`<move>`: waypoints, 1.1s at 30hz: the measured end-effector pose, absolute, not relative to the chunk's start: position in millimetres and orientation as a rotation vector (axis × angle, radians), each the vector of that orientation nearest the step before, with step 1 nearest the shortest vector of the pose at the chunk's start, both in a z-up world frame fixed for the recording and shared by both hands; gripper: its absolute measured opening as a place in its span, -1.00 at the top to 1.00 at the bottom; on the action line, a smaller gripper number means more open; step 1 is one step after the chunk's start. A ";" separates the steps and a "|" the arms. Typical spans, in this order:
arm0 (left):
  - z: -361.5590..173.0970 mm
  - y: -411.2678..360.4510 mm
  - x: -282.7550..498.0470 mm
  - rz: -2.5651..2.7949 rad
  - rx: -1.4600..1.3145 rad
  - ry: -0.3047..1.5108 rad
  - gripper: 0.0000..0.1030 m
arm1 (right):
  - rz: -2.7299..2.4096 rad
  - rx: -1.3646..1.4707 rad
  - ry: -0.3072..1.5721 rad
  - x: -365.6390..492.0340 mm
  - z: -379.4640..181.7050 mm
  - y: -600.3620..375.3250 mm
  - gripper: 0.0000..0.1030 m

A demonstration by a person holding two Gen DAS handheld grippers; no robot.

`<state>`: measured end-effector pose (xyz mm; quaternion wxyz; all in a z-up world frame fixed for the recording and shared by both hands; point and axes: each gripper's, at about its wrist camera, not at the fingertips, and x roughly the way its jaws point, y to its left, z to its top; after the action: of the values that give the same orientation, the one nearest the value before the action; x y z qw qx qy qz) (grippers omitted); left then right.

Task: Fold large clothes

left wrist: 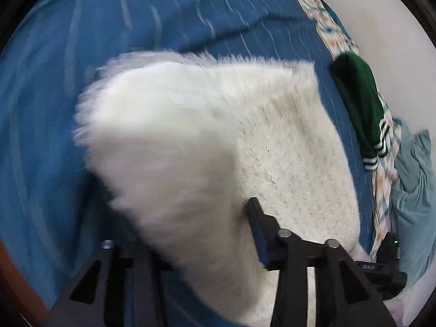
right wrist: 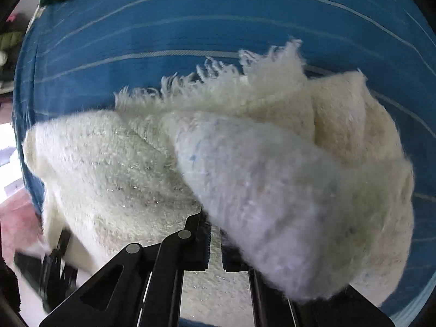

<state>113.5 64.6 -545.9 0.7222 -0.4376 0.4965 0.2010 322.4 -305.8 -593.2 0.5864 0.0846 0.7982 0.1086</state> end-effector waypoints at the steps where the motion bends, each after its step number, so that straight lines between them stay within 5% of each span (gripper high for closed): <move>1: -549.2 65.0 115.3 0.448 -0.987 1.068 0.22 | 0.271 0.192 1.852 321.6 -590.6 -306.4 0.91; 3: -547.9 64.4 117.0 0.478 -0.999 1.025 0.19 | 0.309 0.207 1.824 318.7 -580.7 -311.9 0.89; 5: -539.7 66.4 119.9 0.513 -0.970 1.011 0.71 | 0.351 0.259 1.797 316.0 -564.5 -322.6 0.81; 12: -476.6 90.1 126.0 0.538 -0.832 0.904 0.75 | 0.367 0.379 1.728 290.5 -506.6 -361.6 0.77; 18: -422.5 100.5 136.0 0.502 -0.660 0.837 0.75 | 0.399 0.377 1.842 268.5 -598.2 -301.2 0.85; 21: -409.5 85.3 142.0 0.468 -0.542 0.842 0.75 | 0.377 0.392 1.874 279.7 -594.9 -305.9 0.85; 25: -384.0 48.6 148.1 0.371 -0.360 0.811 0.75 | 0.443 0.386 1.724 263.1 -541.4 -346.7 0.71; 27: -371.5 28.5 150.1 0.316 -0.282 0.794 0.75 | 0.397 0.413 1.667 243.4 -521.3 -382.8 0.43; 33: -344.5 -55.9 151.2 0.022 -0.082 0.753 0.76 | 0.201 0.608 1.735 165.4 -550.6 -472.0 0.41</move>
<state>151.2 -55.9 -344.5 0.9290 -0.0400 0.3677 0.0105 165.4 -472.0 -550.6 0.6021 0.2625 0.7490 0.0870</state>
